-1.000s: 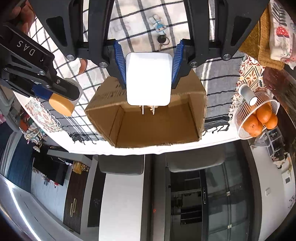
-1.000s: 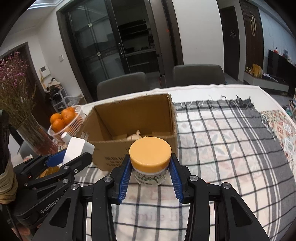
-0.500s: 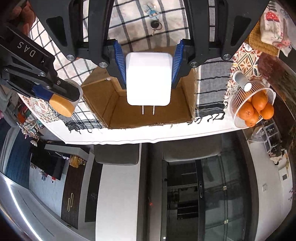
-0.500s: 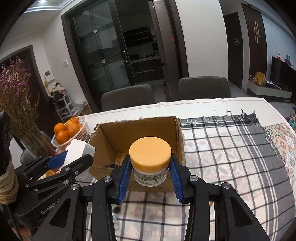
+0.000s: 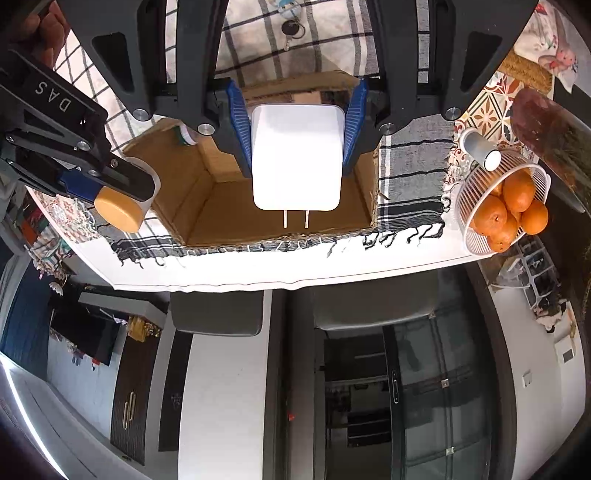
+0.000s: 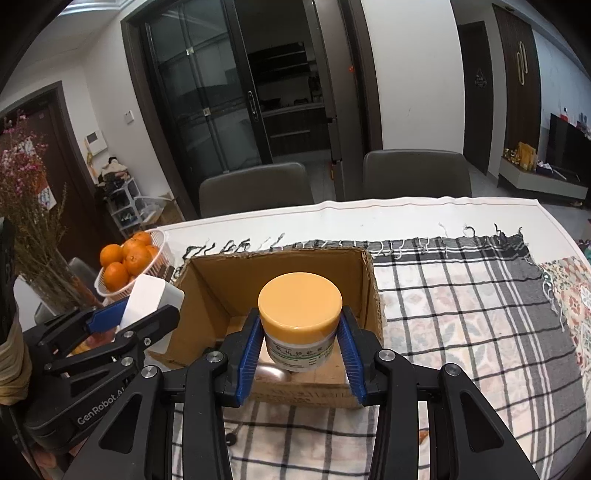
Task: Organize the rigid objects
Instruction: 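Open the left gripper over the box while the right gripper releases the jar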
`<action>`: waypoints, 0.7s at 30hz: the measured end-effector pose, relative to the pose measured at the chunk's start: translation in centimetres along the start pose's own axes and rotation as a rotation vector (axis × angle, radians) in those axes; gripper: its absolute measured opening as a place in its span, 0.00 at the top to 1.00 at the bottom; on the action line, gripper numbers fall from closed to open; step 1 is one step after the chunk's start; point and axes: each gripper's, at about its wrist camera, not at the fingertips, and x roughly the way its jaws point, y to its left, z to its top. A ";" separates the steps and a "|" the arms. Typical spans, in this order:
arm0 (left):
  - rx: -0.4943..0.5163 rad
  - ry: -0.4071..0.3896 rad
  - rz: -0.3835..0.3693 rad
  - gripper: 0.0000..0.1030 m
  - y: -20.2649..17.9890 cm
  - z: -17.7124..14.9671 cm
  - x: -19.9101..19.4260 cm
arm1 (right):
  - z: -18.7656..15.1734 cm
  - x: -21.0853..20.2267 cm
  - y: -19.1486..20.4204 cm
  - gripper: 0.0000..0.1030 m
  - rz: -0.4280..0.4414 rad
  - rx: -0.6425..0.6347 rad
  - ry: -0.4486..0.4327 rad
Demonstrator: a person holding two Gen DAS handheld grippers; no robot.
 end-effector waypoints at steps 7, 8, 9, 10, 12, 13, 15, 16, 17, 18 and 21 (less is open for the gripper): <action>-0.007 0.058 0.019 0.57 0.6 0.0 2.5 | 0.3 2.2 -0.4 0.60 -0.029 -0.007 0.043; -0.007 0.069 0.019 0.57 0.7 0.0 2.9 | 0.4 2.6 -0.5 0.60 -0.039 -0.005 0.053; -0.009 0.077 0.019 0.57 0.7 0.0 3.2 | 0.5 3.0 -0.6 0.60 -0.043 -0.005 0.059; -0.011 0.085 0.019 0.57 0.8 0.0 3.5 | 0.5 3.3 -0.7 0.60 -0.046 -0.004 0.067; -0.011 0.102 0.022 0.57 0.9 -0.1 4.1 | 0.5 3.8 -0.9 0.60 -0.054 -0.008 0.084; -0.012 0.108 0.025 0.57 0.9 -0.2 4.3 | 0.5 4.1 -0.9 0.60 -0.058 -0.009 0.091; -0.009 0.121 0.028 0.57 0.9 -0.2 4.8 | 0.4 4.5 -1.0 0.60 -0.065 -0.010 0.104; -0.009 0.126 0.029 0.57 0.9 -0.3 4.9 | 0.4 4.6 -1.0 0.60 -0.068 -0.008 0.112; -0.011 0.131 0.036 0.57 0.9 -0.3 5.0 | 0.3 4.8 -1.1 0.60 -0.069 -0.005 0.119; -0.010 0.131 0.045 0.57 0.9 -0.3 5.1 | 0.3 4.9 -1.2 0.60 -0.070 0.000 0.126; -0.004 0.117 0.064 0.57 0.9 -0.1 4.7 | 0.2 5.3 -1.3 0.59 -0.072 0.014 0.148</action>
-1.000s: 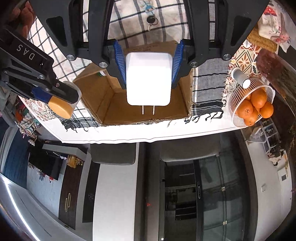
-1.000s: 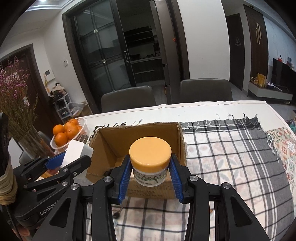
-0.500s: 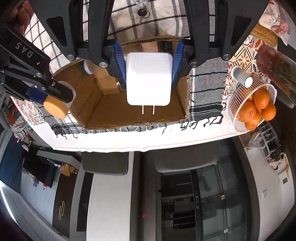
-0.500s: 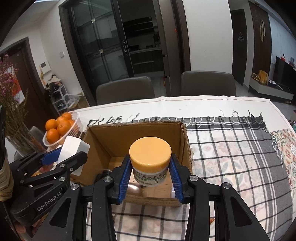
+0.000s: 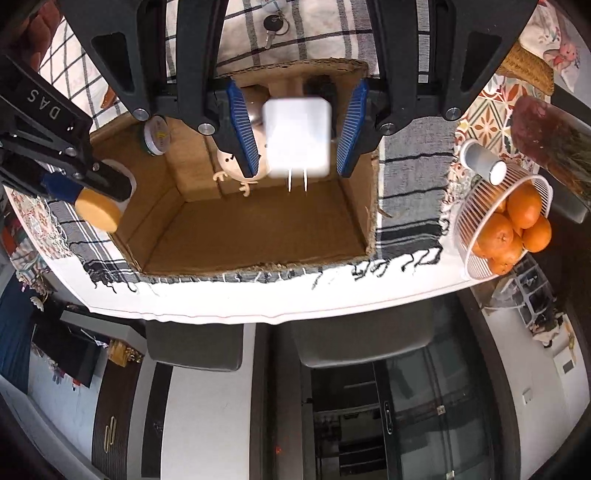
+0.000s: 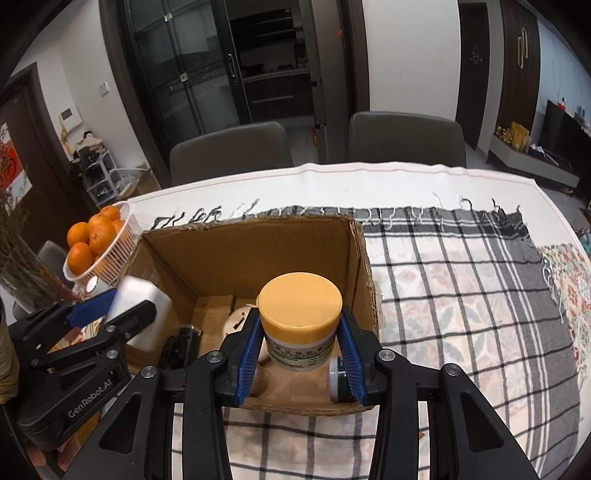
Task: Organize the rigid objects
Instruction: 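Open the left gripper over the box while the right gripper releases the jar, then withdraw both grippers from the box toward the keychain and wooden piece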
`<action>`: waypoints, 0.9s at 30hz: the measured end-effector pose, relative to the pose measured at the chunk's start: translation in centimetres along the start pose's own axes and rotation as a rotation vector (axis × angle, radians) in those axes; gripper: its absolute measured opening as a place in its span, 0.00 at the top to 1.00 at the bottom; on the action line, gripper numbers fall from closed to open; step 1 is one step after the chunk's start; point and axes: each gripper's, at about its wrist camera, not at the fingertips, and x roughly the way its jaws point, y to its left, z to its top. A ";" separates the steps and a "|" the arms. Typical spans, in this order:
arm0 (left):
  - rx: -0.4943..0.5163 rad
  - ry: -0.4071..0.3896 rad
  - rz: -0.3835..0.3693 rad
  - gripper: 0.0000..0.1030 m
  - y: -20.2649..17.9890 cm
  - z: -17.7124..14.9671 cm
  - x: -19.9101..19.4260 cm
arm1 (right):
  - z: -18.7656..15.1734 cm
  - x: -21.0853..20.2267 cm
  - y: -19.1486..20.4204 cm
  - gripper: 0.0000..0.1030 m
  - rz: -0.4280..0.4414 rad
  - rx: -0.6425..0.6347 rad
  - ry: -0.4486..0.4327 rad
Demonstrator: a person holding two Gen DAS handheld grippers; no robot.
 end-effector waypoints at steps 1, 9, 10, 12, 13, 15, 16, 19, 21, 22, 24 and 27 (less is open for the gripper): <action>0.001 -0.005 0.005 0.57 0.0 0.0 -0.2 | -0.1 0.1 -0.1 0.58 0.002 0.009 0.008; -0.016 -0.029 0.012 0.55 0.2 -0.8 -2.0 | -0.6 -0.9 -0.3 0.56 0.001 0.028 0.001; -0.019 -0.028 0.012 0.55 0.1 -1.0 -2.2 | -0.7 -1.2 -0.3 0.56 -0.001 0.029 -0.004; -0.028 -0.031 0.006 0.55 0.1 -1.6 -2.8 | -0.9 -1.9 -0.2 0.56 -0.006 0.027 -0.021; -0.030 -0.031 0.005 0.54 0.0 -1.8 -3.1 | -1.1 -2.4 -0.1 0.56 -0.012 0.026 -0.030; -0.036 -0.036 0.006 0.54 -0.1 -2.4 -3.8 | -1.5 -3.2 -0.1 0.56 -0.019 0.026 -0.046; -0.039 -0.042 0.005 0.54 -0.2 -2.6 -4.2 | -1.7 -3.7 -0.1 0.56 -0.020 0.027 -0.057; -0.042 -0.050 0.003 0.54 -0.4 -3.4 -5.0 | -2.3 -5.0 0.0 0.56 -0.032 0.020 -0.085; -0.037 -0.058 0.007 0.54 -0.7 -3.9 -5.8 | -2.6 -5.7 -0.1 0.56 -0.035 0.022 -0.095; -0.033 -0.062 0.017 0.54 -0.9 -4.2 -6.2 | -2.9 -6.1 -0.2 0.56 -0.034 0.025 -0.100; -0.031 -0.065 0.022 0.53 -1.2 -4.5 -6.8 | -3.4 -6.7 -0.4 0.56 -0.035 0.027 -0.105; -0.031 -0.066 0.026 0.51 -1.9 -5.1 -7.5 | -4.0 -7.4 -0.9 0.56 -0.036 0.033 -0.106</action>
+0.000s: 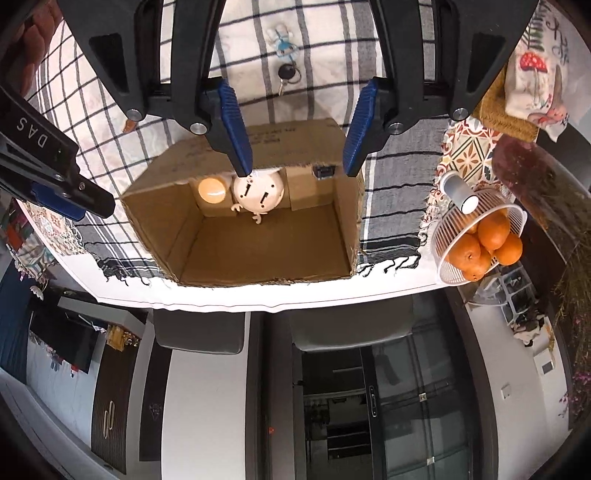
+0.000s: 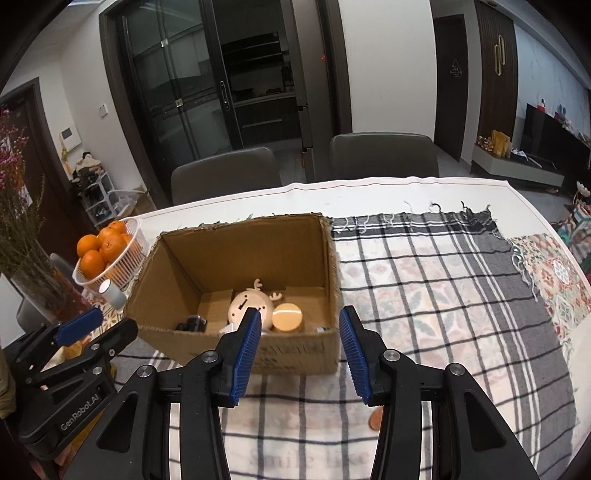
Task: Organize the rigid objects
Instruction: 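Withdraw both grippers from the box toward the keychain and wooden piece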
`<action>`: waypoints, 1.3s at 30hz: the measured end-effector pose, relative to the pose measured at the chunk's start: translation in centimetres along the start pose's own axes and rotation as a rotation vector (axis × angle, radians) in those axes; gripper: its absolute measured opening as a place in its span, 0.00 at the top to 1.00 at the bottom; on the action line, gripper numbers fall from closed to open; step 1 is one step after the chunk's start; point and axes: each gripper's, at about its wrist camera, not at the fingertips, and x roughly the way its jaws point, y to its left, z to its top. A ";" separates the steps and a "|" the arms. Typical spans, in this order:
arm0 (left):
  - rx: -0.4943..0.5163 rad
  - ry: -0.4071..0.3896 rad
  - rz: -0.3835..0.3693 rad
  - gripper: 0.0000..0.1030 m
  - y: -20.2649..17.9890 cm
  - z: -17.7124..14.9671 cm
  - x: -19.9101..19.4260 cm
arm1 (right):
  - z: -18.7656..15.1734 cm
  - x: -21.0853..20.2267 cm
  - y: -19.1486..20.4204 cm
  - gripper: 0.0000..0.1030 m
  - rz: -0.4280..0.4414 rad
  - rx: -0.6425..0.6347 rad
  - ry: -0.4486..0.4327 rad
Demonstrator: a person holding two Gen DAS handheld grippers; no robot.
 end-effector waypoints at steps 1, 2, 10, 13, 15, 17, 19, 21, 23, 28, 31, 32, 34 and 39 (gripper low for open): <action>0.000 0.003 0.003 0.51 -0.2 -0.2 -0.2 | -0.2 -0.2 -0.3 0.56 -0.002 0.002 0.002; -0.001 0.006 0.004 0.51 -0.4 -0.5 -0.4 | -0.3 -0.4 -0.5 0.56 -0.005 0.004 0.007; -0.020 0.026 0.005 0.51 -1.6 -2.8 -0.5 | -2.1 -1.4 -2.6 0.54 -0.056 0.040 0.021; -0.026 0.011 0.029 0.51 -1.8 -4.2 -0.6 | -3.1 -1.7 -3.1 0.48 -0.084 0.051 0.007; -0.036 0.002 0.040 0.51 -1.7 -5.1 -0.6 | -3.8 -1.8 -3.5 0.48 -0.086 0.064 -0.002; -0.054 0.002 0.044 0.51 -1.6 -6.0 -0.5 | -4.7 -1.9 -3.7 0.48 -0.089 0.076 -0.013; -0.069 0.000 0.045 0.51 -1.4 -6.9 -0.4 | -5.6 -1.9 -3.7 0.47 -0.096 0.083 -0.024; -0.081 -0.001 0.057 0.51 -1.2 -7.4 -0.4 | -6.5 -1.9 -3.8 0.47 -0.092 0.093 -0.037; -0.093 -0.010 0.062 0.51 -1.1 -8.2 -0.4 | -7.2 -1.9 -3.7 0.47 -0.090 0.106 -0.045; -0.124 -0.003 0.070 0.50 -0.7 -9.8 0.0 | -9.1 -1.9 -3.9 0.47 -0.104 0.145 -0.074; -0.141 0.005 0.074 0.50 -0.6 -10.7 0.4 | -10.0 -1.8 -4.1 0.47 -0.118 0.174 -0.077; -0.146 0.010 0.080 0.50 -0.6 -11.0 0.5 | -10.3 -1.6 -4.3 0.47 -0.118 0.185 -0.074; -0.152 0.019 0.077 0.50 -0.5 -11.5 0.9 | -11.0 -1.3 -4.5 0.47 -0.124 0.202 -0.067; -0.159 0.063 0.079 0.50 -0.6 -12.7 2.5 | -12.3 -0.1 -5.0 0.47 -0.143 0.219 -0.041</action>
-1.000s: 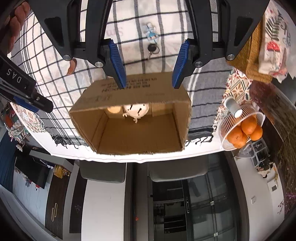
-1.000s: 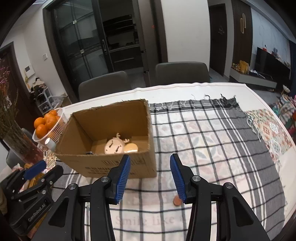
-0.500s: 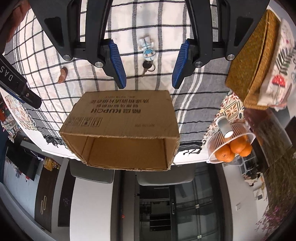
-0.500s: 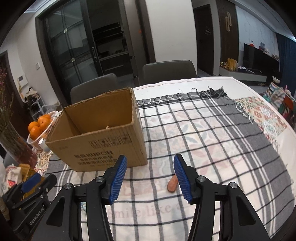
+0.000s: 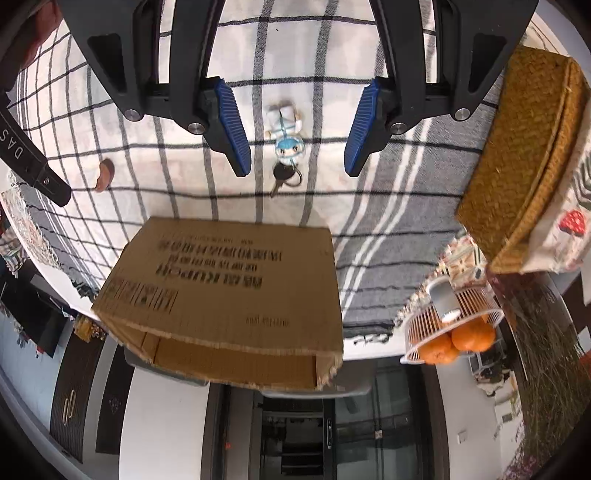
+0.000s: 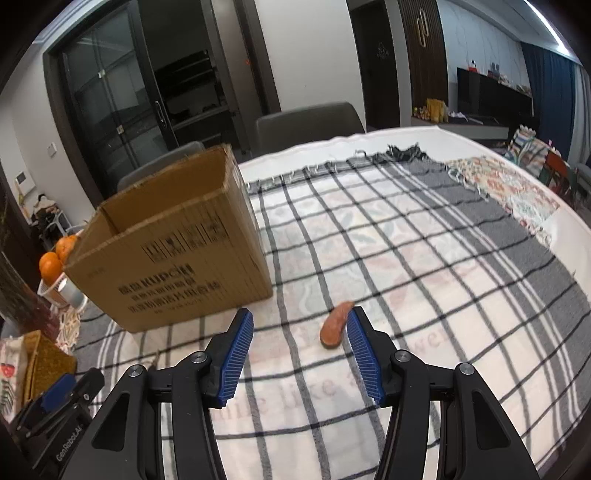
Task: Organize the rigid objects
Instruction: 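Withdraw both grippers from the box toward the keychain and wooden piece, then close the left gripper on the figure keychain while the right gripper grasps the brown wooden piece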
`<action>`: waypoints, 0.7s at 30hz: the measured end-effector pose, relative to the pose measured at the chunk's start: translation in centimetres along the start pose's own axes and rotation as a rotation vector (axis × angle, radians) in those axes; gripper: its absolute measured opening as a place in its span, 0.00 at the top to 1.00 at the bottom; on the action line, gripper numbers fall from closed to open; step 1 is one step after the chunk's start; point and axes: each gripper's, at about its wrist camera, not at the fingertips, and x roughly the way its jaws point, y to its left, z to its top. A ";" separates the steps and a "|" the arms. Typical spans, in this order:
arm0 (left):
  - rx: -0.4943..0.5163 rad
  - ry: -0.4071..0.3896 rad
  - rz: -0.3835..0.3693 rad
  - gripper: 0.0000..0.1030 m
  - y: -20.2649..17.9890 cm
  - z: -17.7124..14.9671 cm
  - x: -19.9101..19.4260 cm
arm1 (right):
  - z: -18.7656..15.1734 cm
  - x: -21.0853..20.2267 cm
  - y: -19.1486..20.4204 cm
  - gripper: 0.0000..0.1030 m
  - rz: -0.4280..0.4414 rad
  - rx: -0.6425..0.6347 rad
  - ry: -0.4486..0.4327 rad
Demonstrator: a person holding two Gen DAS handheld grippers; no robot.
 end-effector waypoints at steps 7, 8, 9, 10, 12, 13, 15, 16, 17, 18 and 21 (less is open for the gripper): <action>0.010 0.053 0.019 0.50 -0.2 -1.2 2.4 | -1.1 2.2 -0.8 0.47 -0.030 0.024 0.044; 0.011 0.059 0.023 0.50 -0.3 -1.3 2.7 | -1.3 2.4 -0.9 0.47 -0.037 0.024 0.044; 0.012 0.066 0.028 0.50 -0.3 -1.4 2.9 | -1.4 2.6 -1.0 0.47 -0.044 0.024 0.045; 0.014 0.072 0.030 0.50 -0.4 -1.5 3.2 | -1.5 2.8 -1.1 0.47 -0.050 0.024 0.048; 0.011 0.082 0.038 0.50 -0.4 -1.8 3.8 | -1.7 3.2 -1.2 0.47 -0.062 0.025 0.048; 0.011 0.087 0.044 0.50 -0.4 -1.9 4.0 | -1.7 3.4 -1.3 0.47 -0.070 0.026 0.050; 0.007 0.103 0.045 0.50 -0.4 -2.0 4.6 | -1.8 4.0 -1.4 0.47 -0.078 0.023 0.062; 0.004 0.110 0.044 0.50 -0.4 -2.1 4.8 | -1.8 4.3 -1.4 0.47 -0.082 0.019 0.067; 0.005 0.115 0.048 0.50 -0.4 -2.2 5.1 | -1.8 4.6 -1.4 0.47 -0.088 0.014 0.072; 0.006 0.115 0.050 0.50 -0.4 -2.1 5.3 | -1.9 5.0 -1.4 0.47 -0.093 0.012 0.079; 0.011 0.127 0.059 0.50 -0.4 -2.3 6.0 | -2.0 5.9 -1.5 0.47 -0.100 0.011 0.098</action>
